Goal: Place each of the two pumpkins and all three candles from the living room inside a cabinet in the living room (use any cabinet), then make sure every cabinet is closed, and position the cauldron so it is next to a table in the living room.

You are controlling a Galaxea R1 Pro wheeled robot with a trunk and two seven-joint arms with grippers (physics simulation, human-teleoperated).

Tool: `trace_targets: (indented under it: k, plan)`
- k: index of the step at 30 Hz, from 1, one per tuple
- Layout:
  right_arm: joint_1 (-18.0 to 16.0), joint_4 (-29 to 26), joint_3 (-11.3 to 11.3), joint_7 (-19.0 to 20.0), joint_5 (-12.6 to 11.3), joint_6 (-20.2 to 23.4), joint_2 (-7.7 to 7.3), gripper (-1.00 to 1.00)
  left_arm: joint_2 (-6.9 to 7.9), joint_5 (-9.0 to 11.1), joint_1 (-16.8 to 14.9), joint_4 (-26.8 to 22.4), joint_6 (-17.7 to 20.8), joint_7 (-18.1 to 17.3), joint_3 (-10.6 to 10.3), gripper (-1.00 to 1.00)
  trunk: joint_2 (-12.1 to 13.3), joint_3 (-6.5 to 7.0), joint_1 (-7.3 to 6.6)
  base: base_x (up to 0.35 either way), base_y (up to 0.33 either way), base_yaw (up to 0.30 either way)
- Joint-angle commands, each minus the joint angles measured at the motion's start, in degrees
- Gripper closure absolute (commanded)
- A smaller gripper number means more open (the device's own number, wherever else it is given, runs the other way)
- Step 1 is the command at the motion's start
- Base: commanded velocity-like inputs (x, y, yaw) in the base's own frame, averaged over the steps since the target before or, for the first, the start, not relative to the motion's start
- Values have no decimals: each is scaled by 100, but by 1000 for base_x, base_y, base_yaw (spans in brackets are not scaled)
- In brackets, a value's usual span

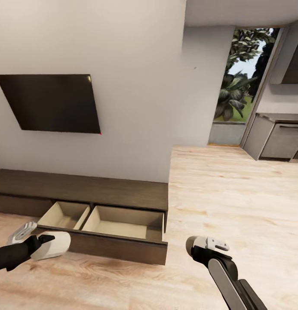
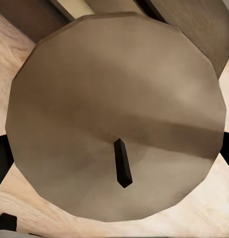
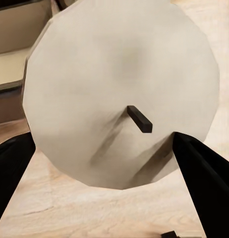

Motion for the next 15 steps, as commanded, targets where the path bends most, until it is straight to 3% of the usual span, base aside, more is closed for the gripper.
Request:
trace_targets:
  k: [1,10,15]
  plan:
    - [-8,-6,15,-58,-37,8,-5,100,1,79,-3,-6,8,57,6,100,36,12,-22,0,0,-278]
    - [-8,0,15,-58,-35,8,-5,100,-4,80,-3,-6,7,57,6,100,277,119,-154,0,0,-278]
    - [-8,3,15,-58,-38,8,-5,100,-7,80,-3,-6,6,57,6,100,277,119,-154,0,0,-277]
